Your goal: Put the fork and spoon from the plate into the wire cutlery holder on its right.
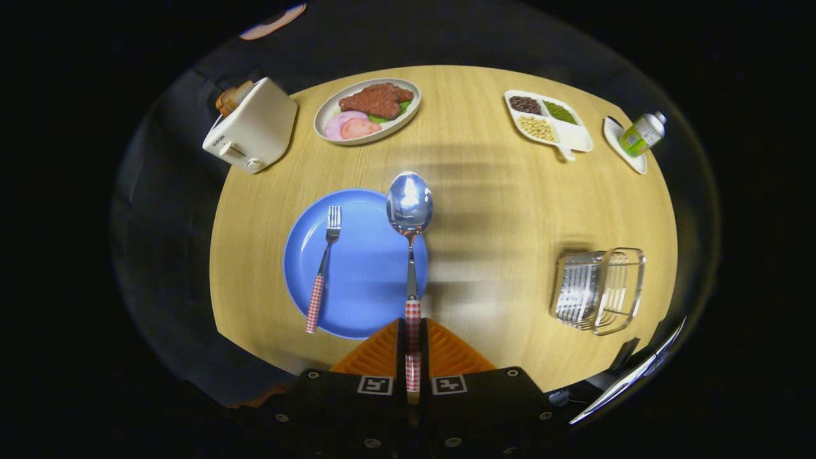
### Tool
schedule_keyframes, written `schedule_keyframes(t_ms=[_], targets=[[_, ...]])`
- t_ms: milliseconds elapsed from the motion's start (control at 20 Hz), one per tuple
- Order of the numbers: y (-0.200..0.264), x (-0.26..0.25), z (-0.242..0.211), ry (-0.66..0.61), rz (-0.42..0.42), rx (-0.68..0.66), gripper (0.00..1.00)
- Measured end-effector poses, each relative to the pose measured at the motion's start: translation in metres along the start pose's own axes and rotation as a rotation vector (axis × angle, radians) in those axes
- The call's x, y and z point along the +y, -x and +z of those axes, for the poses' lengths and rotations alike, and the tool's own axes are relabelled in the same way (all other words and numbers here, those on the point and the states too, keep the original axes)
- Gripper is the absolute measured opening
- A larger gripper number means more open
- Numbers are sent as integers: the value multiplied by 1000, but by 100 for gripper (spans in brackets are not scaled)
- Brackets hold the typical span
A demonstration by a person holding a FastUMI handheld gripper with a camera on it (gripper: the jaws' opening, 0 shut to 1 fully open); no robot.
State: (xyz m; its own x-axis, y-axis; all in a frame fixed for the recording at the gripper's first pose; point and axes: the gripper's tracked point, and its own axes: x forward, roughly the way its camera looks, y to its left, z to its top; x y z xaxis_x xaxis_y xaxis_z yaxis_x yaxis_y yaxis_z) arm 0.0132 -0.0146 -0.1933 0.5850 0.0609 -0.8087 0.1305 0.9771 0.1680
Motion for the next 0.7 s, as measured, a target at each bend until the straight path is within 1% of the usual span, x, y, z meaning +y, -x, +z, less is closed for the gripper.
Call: schedule_keyframes(t_ms=[150,350,500,700], targets=[[25,-45,-7,-28,-60,-8,8],[49,-99,-24,-75,-96,29,8],[60,-132,-39,-87,-113,84,8],[65,-156,-64,-63,-98,215,7]])
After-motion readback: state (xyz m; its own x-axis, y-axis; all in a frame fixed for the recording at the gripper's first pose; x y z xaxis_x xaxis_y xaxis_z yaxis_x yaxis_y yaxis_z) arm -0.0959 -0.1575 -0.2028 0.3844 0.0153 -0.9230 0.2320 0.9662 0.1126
